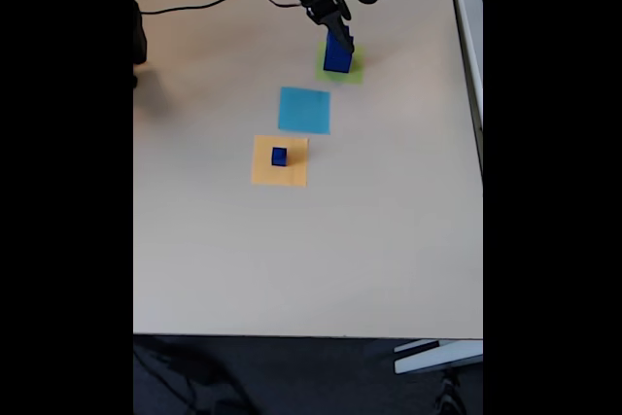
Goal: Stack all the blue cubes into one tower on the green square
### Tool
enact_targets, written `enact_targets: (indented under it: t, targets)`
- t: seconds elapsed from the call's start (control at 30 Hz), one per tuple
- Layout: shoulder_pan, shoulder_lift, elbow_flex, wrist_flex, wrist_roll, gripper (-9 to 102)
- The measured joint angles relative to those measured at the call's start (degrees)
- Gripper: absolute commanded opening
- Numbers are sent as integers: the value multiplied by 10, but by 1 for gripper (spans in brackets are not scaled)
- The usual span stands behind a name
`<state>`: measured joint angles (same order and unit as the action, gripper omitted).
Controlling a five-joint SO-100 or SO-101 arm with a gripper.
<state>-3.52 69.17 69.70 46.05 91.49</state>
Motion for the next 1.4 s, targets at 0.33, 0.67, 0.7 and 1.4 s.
enact_targets:
  t: [0.33, 0.67, 0.7, 1.4]
  targets:
    - [0, 0, -19, 25, -25, 0]
    - [9, 4, -19, 38, -46, 0]
    - [8, 6, -19, 43, -46, 0]
    - [11, 62, -21, 143, -53, 0]
